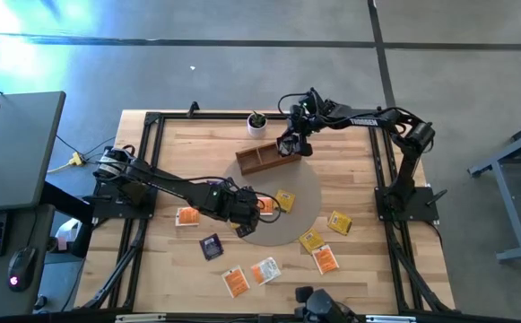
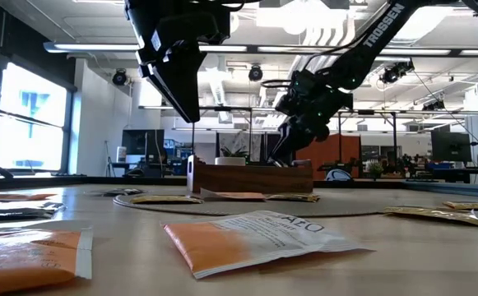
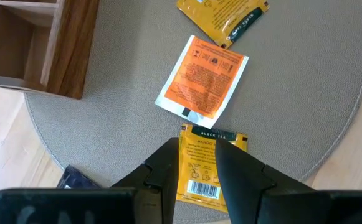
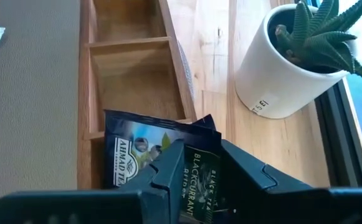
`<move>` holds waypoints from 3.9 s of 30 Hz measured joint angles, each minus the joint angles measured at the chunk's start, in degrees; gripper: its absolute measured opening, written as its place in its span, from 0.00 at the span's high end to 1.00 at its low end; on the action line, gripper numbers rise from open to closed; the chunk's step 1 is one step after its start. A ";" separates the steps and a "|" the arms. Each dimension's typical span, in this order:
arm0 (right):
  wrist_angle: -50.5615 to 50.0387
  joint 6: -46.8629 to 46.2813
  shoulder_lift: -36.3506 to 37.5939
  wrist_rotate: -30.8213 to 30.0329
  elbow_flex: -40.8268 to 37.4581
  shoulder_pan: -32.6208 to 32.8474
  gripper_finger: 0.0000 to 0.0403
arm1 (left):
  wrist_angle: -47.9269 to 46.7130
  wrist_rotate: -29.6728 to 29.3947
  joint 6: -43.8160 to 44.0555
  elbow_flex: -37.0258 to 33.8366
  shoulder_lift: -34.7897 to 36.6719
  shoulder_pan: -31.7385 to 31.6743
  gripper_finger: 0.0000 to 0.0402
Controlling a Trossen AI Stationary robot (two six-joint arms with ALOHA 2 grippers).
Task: Pick & Place Tea
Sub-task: Put the bottom purple tea bag into the right section of the wooden organizer
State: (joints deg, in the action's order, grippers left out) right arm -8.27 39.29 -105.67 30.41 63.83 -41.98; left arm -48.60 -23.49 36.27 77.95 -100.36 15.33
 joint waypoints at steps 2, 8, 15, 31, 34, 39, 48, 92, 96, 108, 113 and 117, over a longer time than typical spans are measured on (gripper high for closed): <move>0.00 0.66 0.00 0.00 0.00 0.01 0.82 | 0.00 0.00 0.00 0.00 0.00 0.00 0.74; -0.43 0.71 0.00 -0.50 0.00 0.00 0.98 | -0.50 -0.02 0.00 0.00 0.00 0.00 0.74; -3.04 3.37 3.47 -8.94 0.00 1.54 0.99 | -1.03 -0.04 0.02 0.00 0.00 0.00 0.74; -14.13 20.18 9.77 -31.36 0.07 10.15 0.99 | -0.77 -0.11 0.49 0.00 0.00 0.00 0.74; -14.10 22.62 9.79 -34.16 0.64 11.44 1.00 | -0.76 -0.14 0.68 0.00 0.00 0.01 0.74; -14.24 28.51 9.86 -39.90 1.99 13.10 1.00 | -0.76 -0.26 0.70 0.00 0.00 0.00 0.74; -18.04 33.25 9.88 -40.96 2.71 15.47 1.00 | -0.79 -0.73 0.70 -0.02 0.00 0.00 0.74; -15.56 -16.77 27.39 -31.46 -0.38 32.43 0.72 | -21.85 -1.59 4.96 -0.05 11.57 4.00 0.74; -8.49 -22.90 32.42 -30.44 -9.52 37.72 0.72 | -23.17 -3.07 6.31 -2.77 16.37 7.54 0.74; 41.50 -21.33 33.68 -44.44 -37.03 57.08 0.72 | 31.52 3.38 12.55 -36.29 28.97 20.62 0.74; 45.01 -17.41 33.70 -45.68 -37.57 58.17 0.72 | 46.29 13.74 24.57 -41.44 24.09 21.86 0.74; 45.33 -15.31 33.55 -41.94 -37.57 56.97 0.72 | 46.47 20.24 26.53 -39.92 19.26 21.80 0.74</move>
State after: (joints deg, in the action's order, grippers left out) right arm 37.06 23.98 -72.12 -11.53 26.26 14.99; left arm -2.13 -3.25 62.81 38.04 -81.09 37.13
